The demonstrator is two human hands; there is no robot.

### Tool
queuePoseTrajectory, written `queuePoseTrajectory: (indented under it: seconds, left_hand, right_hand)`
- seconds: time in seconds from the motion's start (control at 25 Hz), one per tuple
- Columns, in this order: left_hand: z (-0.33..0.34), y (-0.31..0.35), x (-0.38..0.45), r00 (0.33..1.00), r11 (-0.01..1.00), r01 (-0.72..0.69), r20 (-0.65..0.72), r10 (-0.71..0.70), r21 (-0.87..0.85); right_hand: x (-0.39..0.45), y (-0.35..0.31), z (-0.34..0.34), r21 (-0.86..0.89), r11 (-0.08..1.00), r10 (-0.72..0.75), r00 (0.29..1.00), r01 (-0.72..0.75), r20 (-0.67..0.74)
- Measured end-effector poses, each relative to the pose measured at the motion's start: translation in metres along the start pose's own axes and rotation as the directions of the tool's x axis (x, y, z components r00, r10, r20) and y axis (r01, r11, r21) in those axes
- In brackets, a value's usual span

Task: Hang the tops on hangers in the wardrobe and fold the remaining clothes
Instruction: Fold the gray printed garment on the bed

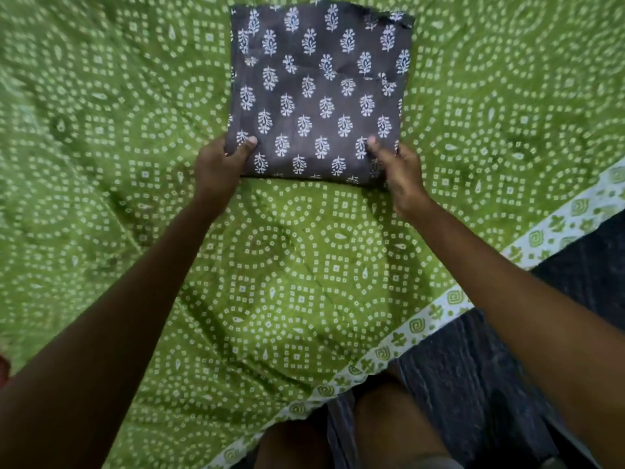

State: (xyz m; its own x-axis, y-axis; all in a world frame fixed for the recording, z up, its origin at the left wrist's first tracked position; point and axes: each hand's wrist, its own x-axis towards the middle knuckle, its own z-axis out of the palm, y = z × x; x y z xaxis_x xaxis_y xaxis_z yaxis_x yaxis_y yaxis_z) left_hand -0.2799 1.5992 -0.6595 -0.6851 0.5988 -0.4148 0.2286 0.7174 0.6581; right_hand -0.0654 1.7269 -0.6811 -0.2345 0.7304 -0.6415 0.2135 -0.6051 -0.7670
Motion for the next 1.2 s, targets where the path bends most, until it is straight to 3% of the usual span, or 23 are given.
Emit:
queuePoseTrajectory:
  seconds: [0.04, 0.12, 0.28, 0.36, 0.44, 0.52, 0.6, 0.72, 0.8, 0.84, 0.88, 0.96, 1.0, 1.04, 1.08, 1.12, 1.2]
  left_hand:
    - [0.004, -0.005, -0.001, 0.997, 0.998, 0.007, -0.080, -0.002, 0.066]
    - [0.010, -0.008, -0.023, 0.991, 0.997, 0.071, -0.117, -0.071, -0.005]
    - [0.018, -0.032, -0.083, 0.987, 0.965, 0.160, -0.041, -0.154, 0.207]
    - [0.016, -0.026, -0.082, 0.971, 0.962, 0.239, -0.030, -0.237, 0.129]
    - [0.019, -0.014, -0.065, 0.972, 0.971, 0.231, -0.062, -0.228, 0.058]
    - [0.024, -0.014, -0.063, 0.986, 0.979, 0.130, -0.123, -0.112, 0.154]
    - [0.030, -0.024, -0.081, 0.987, 0.955, 0.103, -0.149, -0.063, 0.279]
    - [0.040, -0.039, -0.108, 0.985, 0.916, 0.113, -0.161, -0.054, 0.385]
    - [0.038, -0.038, -0.103, 0.969, 0.916, 0.210, -0.196, -0.149, 0.341]
    - [0.034, -0.034, -0.099, 0.962, 0.935, 0.191, -0.247, -0.117, 0.300]
    - [0.031, -0.027, -0.097, 0.949, 0.958, 0.088, -0.314, 0.003, 0.274]
    - [0.039, -0.018, -0.097, 0.864, 0.903, -0.283, -0.324, 0.386, 0.322]
    - [0.048, -0.018, -0.098, 0.820, 0.813, -0.452, -0.188, 0.541, 0.367]
    - [0.059, -0.021, -0.098, 0.792, 0.726, -0.554, -0.010, 0.610, 0.407]
    - [0.066, -0.025, -0.097, 0.786, 0.670, -0.592, 0.140, 0.602, 0.448]
    - [0.071, -0.033, -0.093, 0.797, 0.637, -0.589, 0.226, 0.560, 0.497]
    - [0.073, -0.043, -0.086, 0.828, 0.599, -0.543, 0.254, 0.501, 0.588]
  right_hand:
    - [-0.005, 0.005, 0.000, -0.048, 0.998, -0.053, 0.998, 0.051, -0.045]
    - [-0.020, 0.019, -0.004, -0.078, 0.994, -0.091, 0.986, 0.080, -0.139]
    - [-0.072, 0.056, -0.031, -0.163, 0.975, 0.128, 0.983, -0.150, -0.135]
    - [-0.077, 0.054, -0.032, -0.093, 0.975, 0.189, 0.973, -0.202, -0.132]
    - [-0.065, 0.040, -0.022, -0.130, 0.985, 0.090, 0.979, -0.115, -0.184]
    - [-0.057, 0.036, -0.014, -0.302, 0.953, -0.098, 0.971, 0.028, -0.219]
    - [-0.062, 0.043, -0.011, -0.544, 0.833, -0.241, 0.950, 0.099, -0.197]
    - [-0.074, 0.055, -0.014, -0.790, 0.609, -0.277, 0.952, 0.069, -0.131]
    - [-0.071, 0.044, -0.015, -0.817, 0.574, -0.242, 0.941, -0.056, -0.235]
    - [-0.072, 0.038, -0.014, -0.822, 0.564, -0.293, 0.912, -0.078, -0.288]
    - [-0.076, 0.032, -0.010, -0.825, 0.564, -0.416, 0.854, -0.026, -0.311]
    - [-0.086, 0.033, 0.006, -0.833, 0.493, -0.665, 0.725, 0.250, -0.176]
    - [-0.091, 0.040, 0.014, -0.825, 0.412, -0.666, 0.746, 0.387, 0.018]
    - [-0.093, 0.052, 0.019, -0.817, 0.292, -0.573, 0.775, 0.498, 0.267]
    - [-0.089, 0.062, 0.020, -0.797, 0.159, -0.436, 0.766, 0.582, 0.472]
    - [-0.080, 0.068, 0.017, -0.779, 0.062, -0.329, 0.750, 0.624, 0.574]
    - [-0.050, 0.068, 0.011, -0.790, -0.052, -0.281, 0.751, 0.610, 0.598]
